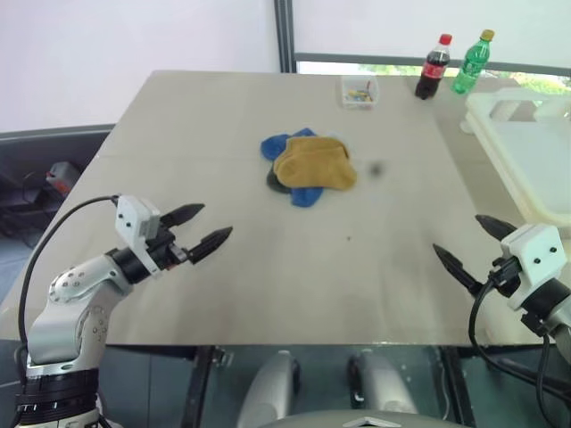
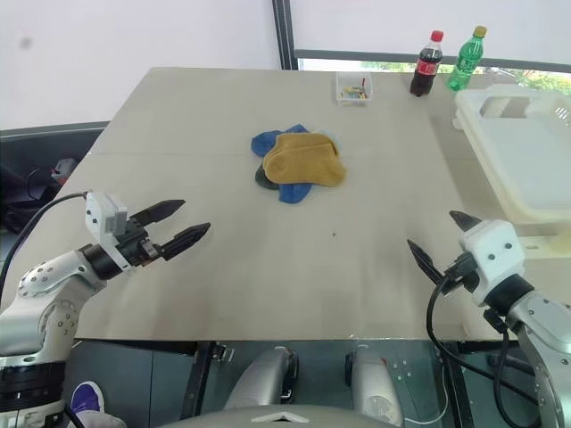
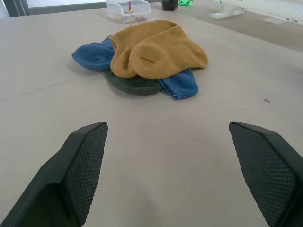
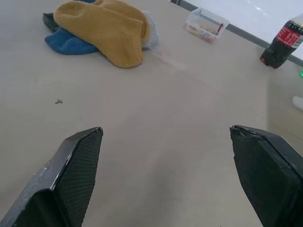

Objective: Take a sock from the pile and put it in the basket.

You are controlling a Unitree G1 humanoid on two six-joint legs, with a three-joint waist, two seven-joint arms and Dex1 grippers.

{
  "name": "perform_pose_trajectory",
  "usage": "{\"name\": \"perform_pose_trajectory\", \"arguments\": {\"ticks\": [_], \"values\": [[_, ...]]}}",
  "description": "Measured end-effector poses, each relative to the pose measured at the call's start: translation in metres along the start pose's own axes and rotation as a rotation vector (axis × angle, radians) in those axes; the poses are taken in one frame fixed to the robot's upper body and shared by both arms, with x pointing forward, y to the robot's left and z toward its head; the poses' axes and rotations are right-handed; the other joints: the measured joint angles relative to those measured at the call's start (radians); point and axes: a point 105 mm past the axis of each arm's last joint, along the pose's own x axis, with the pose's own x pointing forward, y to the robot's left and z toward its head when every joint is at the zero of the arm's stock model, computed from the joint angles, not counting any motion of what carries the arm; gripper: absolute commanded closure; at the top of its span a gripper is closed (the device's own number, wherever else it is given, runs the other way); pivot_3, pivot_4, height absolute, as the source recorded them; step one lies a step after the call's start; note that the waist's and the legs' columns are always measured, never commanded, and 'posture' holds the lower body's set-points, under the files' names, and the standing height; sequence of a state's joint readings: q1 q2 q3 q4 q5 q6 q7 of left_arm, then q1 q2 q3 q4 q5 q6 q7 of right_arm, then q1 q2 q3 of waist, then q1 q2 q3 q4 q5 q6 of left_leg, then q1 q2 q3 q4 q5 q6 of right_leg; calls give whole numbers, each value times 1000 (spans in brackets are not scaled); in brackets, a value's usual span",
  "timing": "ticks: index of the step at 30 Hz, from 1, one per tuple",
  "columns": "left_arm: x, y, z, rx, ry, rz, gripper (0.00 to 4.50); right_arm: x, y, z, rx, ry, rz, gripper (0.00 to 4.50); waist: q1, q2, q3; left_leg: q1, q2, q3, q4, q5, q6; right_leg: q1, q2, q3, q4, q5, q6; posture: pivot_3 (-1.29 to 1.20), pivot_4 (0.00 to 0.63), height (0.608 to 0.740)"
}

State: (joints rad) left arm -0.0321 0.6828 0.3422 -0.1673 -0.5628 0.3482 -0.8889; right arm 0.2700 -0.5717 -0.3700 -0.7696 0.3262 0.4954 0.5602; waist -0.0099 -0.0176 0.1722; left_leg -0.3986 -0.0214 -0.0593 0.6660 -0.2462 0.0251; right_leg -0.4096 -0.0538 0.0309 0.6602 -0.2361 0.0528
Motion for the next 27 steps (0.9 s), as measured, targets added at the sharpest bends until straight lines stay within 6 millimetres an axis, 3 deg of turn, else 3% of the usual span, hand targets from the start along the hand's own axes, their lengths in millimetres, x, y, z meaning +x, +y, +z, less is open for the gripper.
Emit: {"name": "perform_pose_trajectory", "arguments": {"ticks": [8, 21, 25, 26, 27], "values": [[7, -3, 12, 15, -38, -13, 81, 6, 4, 2, 10, -14, 0, 15, 0, 0, 0, 0, 0, 0, 0, 0, 0, 0, 0, 0, 0, 0, 0, 0, 150, 740], [19, -17, 10, 13, -37, -59, 81, 25, 11, 0, -60, 1, -7, 15, 0, 0, 0, 0, 0, 0, 0, 0, 0, 0, 0, 0, -1, 0, 0, 0, 150, 740], [27, -29, 8, 22, -30, -121, 81, 58, 17, -2, -99, 2, 27, 15, -7, 0, 0, 0, 0, 1, 0, 0, 0, -1, 1, 1, 0, 0, 0, 0, 150, 740], [29, -33, 8, 24, -32, -142, 81, 76, 18, -1, -111, -9, 47, 15, -11, 0, 1, 1, 0, 2, -1, 0, 0, -1, 2, 2, 0, 0, 0, 0, 150, 740], [31, -35, 9, 25, -35, -155, 0, 88, 20, -2, -117, -11, 59, 558, -12, 0, 1, 1, 1, 2, -1, 0, 0, -1, 2, 2, 0, 0, -1, 0, 150, 740]]}}
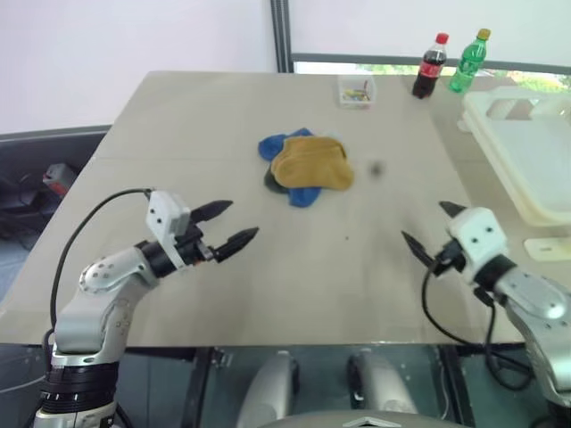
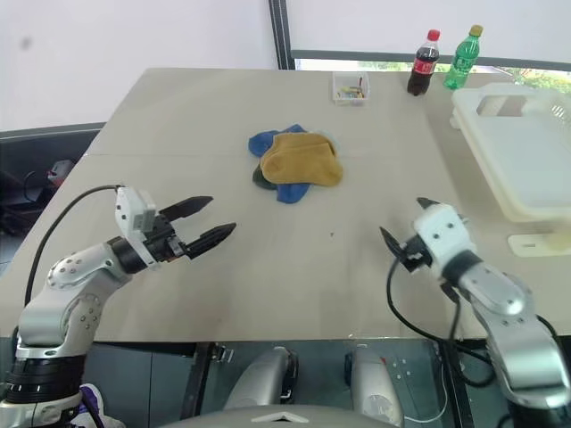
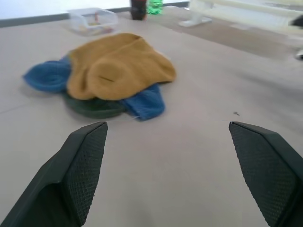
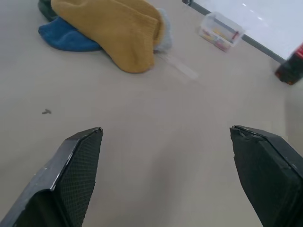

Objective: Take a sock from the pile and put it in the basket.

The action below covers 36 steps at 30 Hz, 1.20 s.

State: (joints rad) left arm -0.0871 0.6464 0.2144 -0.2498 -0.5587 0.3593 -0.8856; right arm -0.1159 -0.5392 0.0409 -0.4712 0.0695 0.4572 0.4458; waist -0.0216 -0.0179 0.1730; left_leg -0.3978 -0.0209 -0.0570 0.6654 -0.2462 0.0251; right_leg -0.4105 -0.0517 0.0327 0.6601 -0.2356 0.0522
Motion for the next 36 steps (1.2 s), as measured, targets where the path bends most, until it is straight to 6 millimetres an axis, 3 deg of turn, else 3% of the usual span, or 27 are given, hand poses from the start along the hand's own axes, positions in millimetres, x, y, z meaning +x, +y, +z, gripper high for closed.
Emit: {"name": "perform_pose_trajectory", "arguments": {"ticks": [1, 3, 4, 9, 14, 16, 19, 22, 23, 31, 36], "values": [[4, -5, 2, 5, -8, -34, 0, 31, 2, 0, -22, -4, 34, 1071, -3, 0, 1, 0, 0, 0, 0, 0, 0, 0, 1, 0, 0, 0, 0, 0, 150, 740], [6, -8, 4, 13, -14, -54, 0, 39, 5, 0, -42, -7, 50, 1708, 6, 1, 1, -1, -1, -2, -1, 0, 0, -1, 0, -1, 0, 2, 3, 0, 150, 740], [4, -7, 3, 14, -4, -52, 0, 55, 8, -2, -51, -4, 77, 2155, 5, 0, 1, 0, -1, -1, -2, 0, 0, 0, 1, -1, 0, 2, 3, 0, 150, 740], [6, -8, 7, 29, -12, -63, 0, 111, 17, 7, -99, -30, 153, 2155, 4, 1, 3, -2, -2, -1, -6, 0, 0, -2, 0, -1, -3, 3, 4, 0, 150, 740], [-2, -10, 7, 35, -9, -31, 0, 139, 18, 1, -102, -7, 165, 2155, 3, 1, 3, -2, -3, -2, -12, 1, -2, -4, -2, -1, -5, 3, 4, 0, 150, 740], [-4, -10, 8, 41, -11, -18, 0, 143, 20, -1, -100, 0, 173, 2155, 3, 1, 3, -2, -3, -2, -13, 1, -2, -4, -2, -1, -5, 3, 3, 0, 150, 740], [-6, -11, 10, 48, -15, 2, 0, 150, 23, 0, -109, -5, 186, 2937, -4, 1, 3, -1, -3, -2, -13, 1, -1, -4, -2, 0, -4, 3, 3, 0, 150, 740], [-10, -11, 9, 44, -14, 22, 0, 153, 30, -2, -108, -13, 206, 4348, -11, 1, 3, 0, -3, -2, -13, 1, -2, -4, -2, 0, -2, 3, 3, 0, 150, 740], [-11, -10, 8, 42, -13, 30, 0, 154, 31, -3, -110, -14, 211, 4469, -13, 1, 3, 0, -3, -2, -13, 1, -2, -4, -2, 0, -2, 3, 3, 0, 150, 740], [-11, -11, 9, 42, -19, 42, 0, 152, 33, 1, -123, -36, 233, 4469, -19, 1, 3, 0, -3, -2, -13, 1, -2, -4, -1, 0, -2, 3, 3, 0, 150, 740], [-10, -11, 10, 45, -23, 40, 0, 131, 39, 6, -116, -57, 286, 4469, -16, 2, 3, 0, -3, -3, -13, 1, -2, -4, -2, 0, -3, 3, 3, 0, 150, 740]]}}
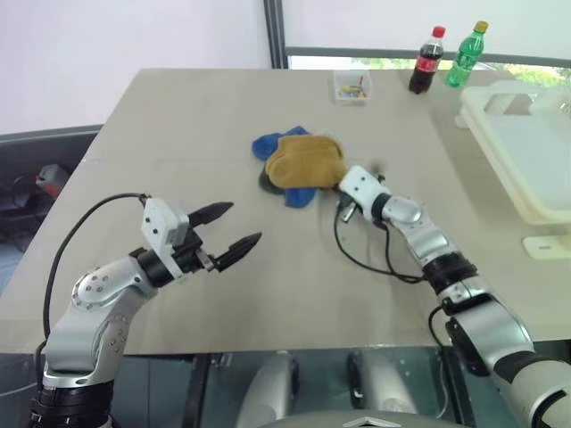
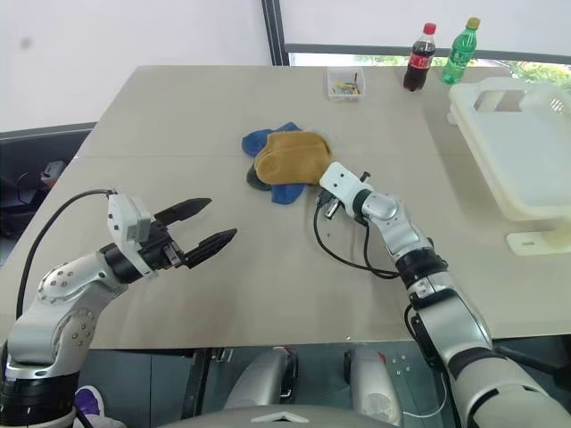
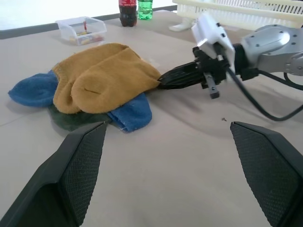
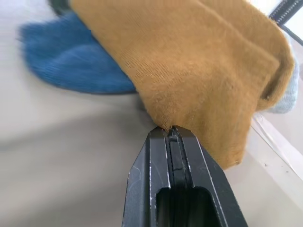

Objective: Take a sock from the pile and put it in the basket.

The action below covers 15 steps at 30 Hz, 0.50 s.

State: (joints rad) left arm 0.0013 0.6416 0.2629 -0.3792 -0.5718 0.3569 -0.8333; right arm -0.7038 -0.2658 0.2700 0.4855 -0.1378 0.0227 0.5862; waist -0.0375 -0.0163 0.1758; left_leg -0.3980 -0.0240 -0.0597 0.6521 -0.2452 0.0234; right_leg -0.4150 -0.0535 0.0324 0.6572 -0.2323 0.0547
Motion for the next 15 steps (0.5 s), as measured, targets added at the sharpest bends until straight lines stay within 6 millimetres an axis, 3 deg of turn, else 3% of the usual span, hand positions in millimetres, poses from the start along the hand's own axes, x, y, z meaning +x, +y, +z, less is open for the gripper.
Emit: {"name": "perform_pose_trajectory", "arguments": {"ticks": [8, 15], "values": [[5, -2, 0, -4, -4, -36, 0, -60, 32, 0, 24, 103, 128, 4469, 7, 0, 0, 0, 0, -1, 0, 0, 0, 0, 0, -1, 0, 0, 0, 0, 150, 740], [13, -3, -3, -23, 1, -89, 0, -125, 61, -16, 30, 287, 302, 4469, 15, 0, 0, 0, 0, -1, 1, 0, 0, 2, -1, -2, -1, 0, 0, 0, 150, 740]]}}
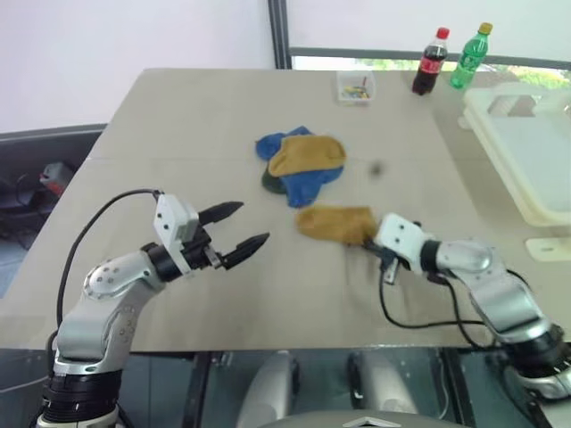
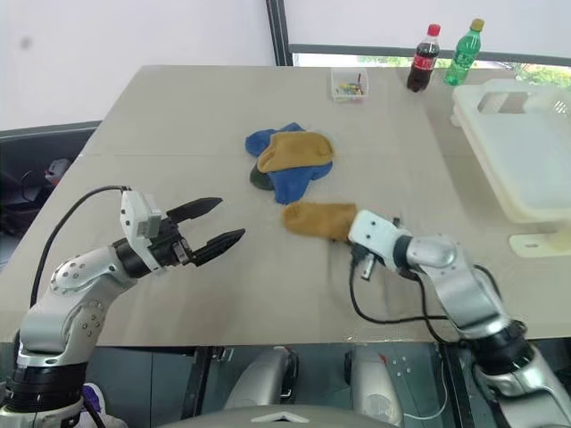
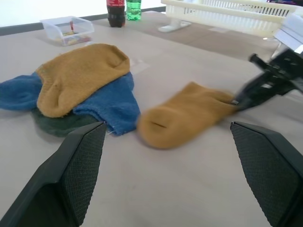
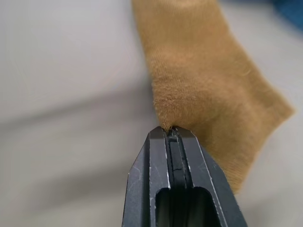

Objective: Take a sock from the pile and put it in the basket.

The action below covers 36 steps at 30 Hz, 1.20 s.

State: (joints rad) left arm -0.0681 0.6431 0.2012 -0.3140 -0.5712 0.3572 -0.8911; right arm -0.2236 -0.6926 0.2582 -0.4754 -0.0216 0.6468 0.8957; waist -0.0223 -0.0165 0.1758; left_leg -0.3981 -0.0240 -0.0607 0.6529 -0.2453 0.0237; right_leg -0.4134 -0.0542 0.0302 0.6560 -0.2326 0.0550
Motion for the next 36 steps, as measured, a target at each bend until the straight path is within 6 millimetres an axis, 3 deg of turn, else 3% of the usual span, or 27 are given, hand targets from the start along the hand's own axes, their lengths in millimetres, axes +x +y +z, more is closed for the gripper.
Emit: {"name": "perform_pose_trajectory", "arguments": {"ticks": [4, 7, 11, 18, 23, 29, 32, 35, 36], "values": [[3, -2, -5, -20, 12, -35, 0, -17, 7, -5, 26, 36, -1, 4469, 3, 0, 0, 1, 1, 0, 0, 0, 0, 0, 1, 0, 0, 0, 0, 0, 150, 740], [11, -9, -9, -24, 28, -87, 0, -21, 5, -5, 61, 29, -24, 3622, 10, 0, 0, 1, 1, 0, 1, 0, 0, 1, 1, -1, 0, 0, 0, 0, 150, 740], [20, -10, -18, -35, 60, -104, 0, -26, 2, -9, 79, 36, -71, 2034, 14, 0, 0, 0, 0, 0, 1, 0, 0, 2, 0, -1, -1, 0, 0, 0, 150, 740], [54, -15, -34, -62, 84, -115, 0, -50, -9, 5, 192, -74, -162, 2034, 15, -1, 0, 0, 0, -1, 1, 0, 0, 2, 1, -2, -1, 0, 0, 0, 150, 740], [75, -24, -45, -78, 98, -126, 0, -44, -22, 5, 314, -127, -247, 2034, 11, -1, 0, 0, 0, -1, 2, 0, 0, 2, 1, -1, 0, 0, 0, 0, 150, 740], [84, -23, -57, -59, 138, -115, 0, -30, -29, -13, 399, -86, -287, 2034, 11, -1, 0, 0, 0, -1, 2, 0, 0, 2, 1, -1, 0, 0, 0, 0, 150, 740], [89, -24, -63, -51, 165, -115, 861, -19, -24, -21, 408, -52, -267, 2895, 11, -1, 0, 0, -1, -1, 2, 0, 0, 2, 0, -1, 0, 0, 0, 0, 150, 740], [96, -28, -66, -49, 182, -121, 2257, -11, -20, -23, 380, -42, -241, 4382, 11, -1, -1, 1, -1, -1, 2, 0, 0, 2, 1, -1, 0, 0, 0, 0, 150, 740], [97, -31, -67, -50, 186, -130, 2737, -11, -20, -23, 364, -42, -238, 4500, 11, -1, -1, 1, -1, -1, 2, 0, 0, 2, 0, -1, 0, 0, 0, 0, 150, 740]]}}
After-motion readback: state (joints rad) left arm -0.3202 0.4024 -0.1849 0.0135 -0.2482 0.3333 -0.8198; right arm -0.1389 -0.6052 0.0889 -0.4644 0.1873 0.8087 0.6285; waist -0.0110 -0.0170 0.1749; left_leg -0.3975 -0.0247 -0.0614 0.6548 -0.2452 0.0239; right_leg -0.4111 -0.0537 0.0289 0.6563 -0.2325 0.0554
